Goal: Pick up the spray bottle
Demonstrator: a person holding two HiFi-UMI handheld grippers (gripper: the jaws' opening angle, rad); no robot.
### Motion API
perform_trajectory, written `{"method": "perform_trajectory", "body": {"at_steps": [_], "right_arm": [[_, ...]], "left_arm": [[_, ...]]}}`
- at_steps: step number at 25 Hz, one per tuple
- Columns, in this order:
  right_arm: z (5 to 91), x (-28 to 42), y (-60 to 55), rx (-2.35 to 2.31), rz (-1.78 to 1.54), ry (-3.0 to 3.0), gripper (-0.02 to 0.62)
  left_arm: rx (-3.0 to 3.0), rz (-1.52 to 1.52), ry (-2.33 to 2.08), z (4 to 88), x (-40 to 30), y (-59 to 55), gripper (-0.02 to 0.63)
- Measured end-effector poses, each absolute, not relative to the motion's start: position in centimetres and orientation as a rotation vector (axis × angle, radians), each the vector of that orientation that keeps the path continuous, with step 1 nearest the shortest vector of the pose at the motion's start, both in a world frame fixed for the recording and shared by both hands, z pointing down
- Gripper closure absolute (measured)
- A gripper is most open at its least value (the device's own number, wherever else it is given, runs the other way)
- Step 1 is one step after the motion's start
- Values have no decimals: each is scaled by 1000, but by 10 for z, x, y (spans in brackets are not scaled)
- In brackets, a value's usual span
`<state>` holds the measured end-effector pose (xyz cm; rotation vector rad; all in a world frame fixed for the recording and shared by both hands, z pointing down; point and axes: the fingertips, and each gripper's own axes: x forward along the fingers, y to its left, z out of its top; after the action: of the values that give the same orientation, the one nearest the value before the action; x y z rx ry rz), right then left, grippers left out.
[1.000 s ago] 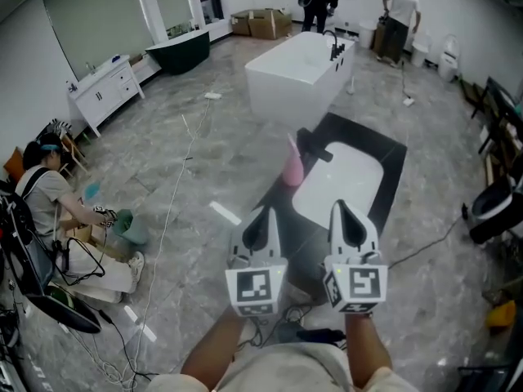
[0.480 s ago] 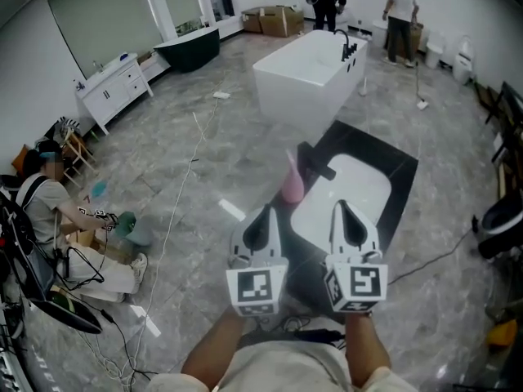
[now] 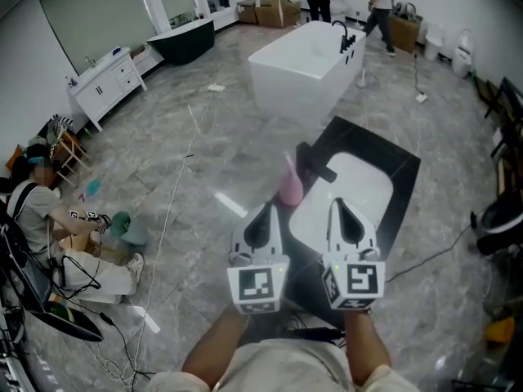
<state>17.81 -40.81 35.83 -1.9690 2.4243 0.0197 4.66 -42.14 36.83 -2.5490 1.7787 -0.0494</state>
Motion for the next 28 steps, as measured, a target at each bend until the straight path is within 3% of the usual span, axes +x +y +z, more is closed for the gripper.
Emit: {"method": "perform_trajectory", "body": {"at_steps": [28], "right_arm": [[438,109,-550,-2102,-46,2584,588]], "left_arm": [[-2603,15,1715,384,-1,-528,604]]}}
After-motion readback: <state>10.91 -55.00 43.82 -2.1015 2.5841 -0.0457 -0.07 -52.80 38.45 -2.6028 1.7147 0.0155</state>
